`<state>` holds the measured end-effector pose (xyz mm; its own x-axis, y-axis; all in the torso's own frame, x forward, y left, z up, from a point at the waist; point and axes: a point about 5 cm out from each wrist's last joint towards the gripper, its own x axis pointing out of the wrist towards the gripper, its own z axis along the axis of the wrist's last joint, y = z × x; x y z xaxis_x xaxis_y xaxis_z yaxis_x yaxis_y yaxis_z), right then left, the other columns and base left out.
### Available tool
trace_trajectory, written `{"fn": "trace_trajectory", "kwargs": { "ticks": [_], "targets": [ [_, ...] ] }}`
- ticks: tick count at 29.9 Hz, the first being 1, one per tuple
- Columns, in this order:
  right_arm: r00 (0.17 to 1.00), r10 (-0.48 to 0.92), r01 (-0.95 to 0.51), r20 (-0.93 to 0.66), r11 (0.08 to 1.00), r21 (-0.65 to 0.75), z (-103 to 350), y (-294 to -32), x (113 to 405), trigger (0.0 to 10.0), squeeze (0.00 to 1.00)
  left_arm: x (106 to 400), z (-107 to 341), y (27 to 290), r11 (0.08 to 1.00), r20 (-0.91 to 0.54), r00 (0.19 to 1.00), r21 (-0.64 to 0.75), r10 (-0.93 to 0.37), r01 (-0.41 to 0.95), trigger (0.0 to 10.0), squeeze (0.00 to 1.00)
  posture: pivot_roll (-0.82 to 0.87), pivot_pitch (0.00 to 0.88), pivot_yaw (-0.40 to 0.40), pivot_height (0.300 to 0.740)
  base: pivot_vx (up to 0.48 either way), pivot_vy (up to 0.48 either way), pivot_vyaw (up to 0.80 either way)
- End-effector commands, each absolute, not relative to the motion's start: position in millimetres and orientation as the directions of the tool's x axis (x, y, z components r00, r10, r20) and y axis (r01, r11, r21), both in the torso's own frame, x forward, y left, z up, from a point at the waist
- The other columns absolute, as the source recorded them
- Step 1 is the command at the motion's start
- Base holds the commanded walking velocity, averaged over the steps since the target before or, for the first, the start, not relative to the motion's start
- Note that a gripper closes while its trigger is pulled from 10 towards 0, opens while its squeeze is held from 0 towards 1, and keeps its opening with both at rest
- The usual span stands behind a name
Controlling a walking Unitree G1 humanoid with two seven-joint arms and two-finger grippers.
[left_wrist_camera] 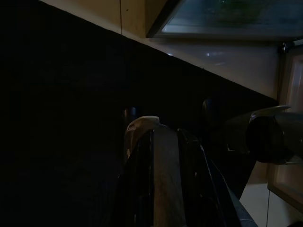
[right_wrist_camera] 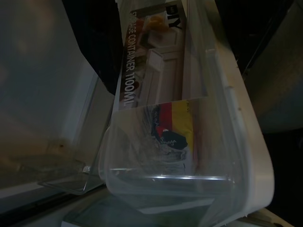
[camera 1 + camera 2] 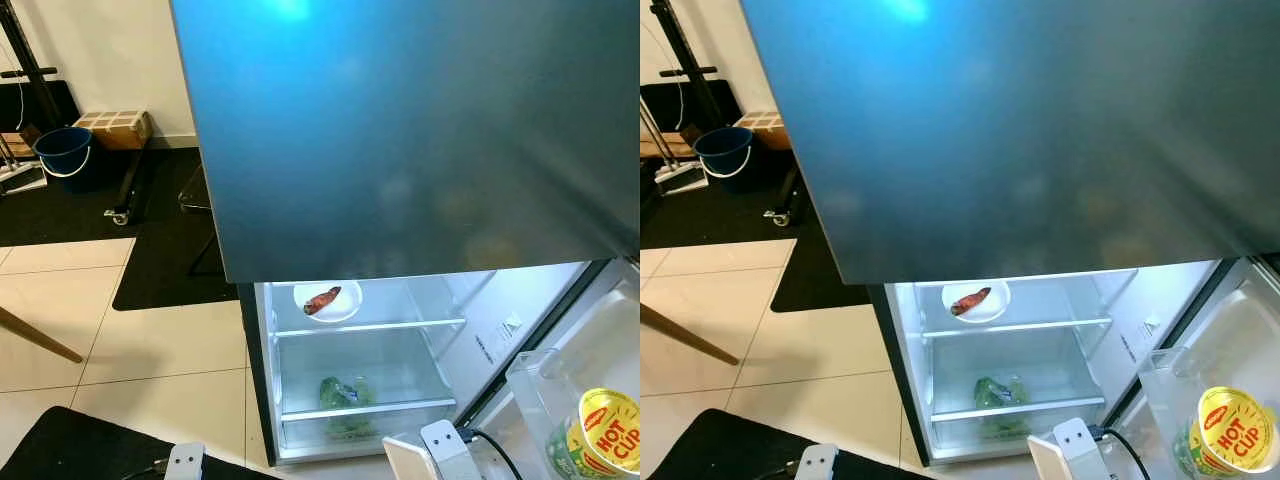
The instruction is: Restocking fridge
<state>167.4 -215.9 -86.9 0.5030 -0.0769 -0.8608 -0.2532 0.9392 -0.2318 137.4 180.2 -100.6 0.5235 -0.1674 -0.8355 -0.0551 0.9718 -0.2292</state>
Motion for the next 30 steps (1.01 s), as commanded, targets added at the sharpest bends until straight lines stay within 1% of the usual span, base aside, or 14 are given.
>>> {"fn": "trace_trajectory", "kwargs": {
  "ticks": [1, 13, 19, 22, 25, 29, 30],
  "targets": [
    [0.506, -0.082, -0.226, -0.858, 0.948, -0.224, -86.8, -215.9, 167.9, 10.0, 0.0, 138.6, -100.3, 178.5, 0.972, -0.832, 0.527, -0.232, -0.175, -0.043, 10.0, 0.0, -0.09, 0.0, -0.007, 0.74, 0.0, 0.0, 0.0],
    [0.511, -0.072, -0.212, -0.857, 0.955, -0.207, -85.7, -211.9, 172.5, 10.0, 0.0, 148.3, -96.5, 176.9, 0.97, -0.811, 0.553, -0.241, -0.189, -0.022, 10.0, 0.0, -0.08, 0.0, -0.005, 0.74, 0.0, 0.0, 0.0],
    [0.521, -0.073, -0.205, -0.851, 0.956, -0.207, -84.1, -212.9, 175.4, 10.0, 0.0, 159.0, -92.0, 172.3, 0.968, -0.784, 0.583, -0.25, -0.216, 0.022, 10.0, 0.0, -0.08, 0.0, -0.006, 0.74, 0.0, 0.0, 0.0],
    [0.558, -0.077, -0.184, -0.827, 0.959, -0.214, -78.4, -215.2, 185.7, 10.0, 0.0, 170.8, -86.3, 168.8, 0.967, -0.752, 0.612, -0.24, -0.244, 0.091, 10.0, 0.0, -0.08, 0.0, -0.005, 0.74, 0.0, 0.0, 0.0],
    [0.59, -0.097, -0.165, -0.802, 0.957, -0.237, -72.4, -219.2, 195.6, 10.0, 0.0, 179.4, -81.6, 168.6, 0.966, -0.73, 0.634, -0.225, -0.256, 0.131, 10.0, 0.0, -0.08, 0.0, -0.007, 0.74, 0.0, 0.0, 0.0],
    [0.606, -0.13, -0.165, -0.785, 0.945, -0.284, -67.2, -223.8, 203.5, 10.0, 0.0, 185.4, -78.2, 169.7, 0.965, -0.718, 0.644, -0.198, -0.264, 0.174, 10.0, 0.0, -0.08, 0.0, -0.005, 0.74, 0.0, 0.0, 0.0],
    [0.617, -0.135, -0.156, -0.775, 0.944, -0.289, -65.1, -225.0, 206.5, 10.0, 0.0, 185.9, -77.7, 169.1, 0.962, -0.716, 0.642, -0.191, -0.273, 0.195, 10.0, 0.0, -0.08, 0.0, -0.004, 0.73, 0.0, 0.0, 0.0]
  ]
}}
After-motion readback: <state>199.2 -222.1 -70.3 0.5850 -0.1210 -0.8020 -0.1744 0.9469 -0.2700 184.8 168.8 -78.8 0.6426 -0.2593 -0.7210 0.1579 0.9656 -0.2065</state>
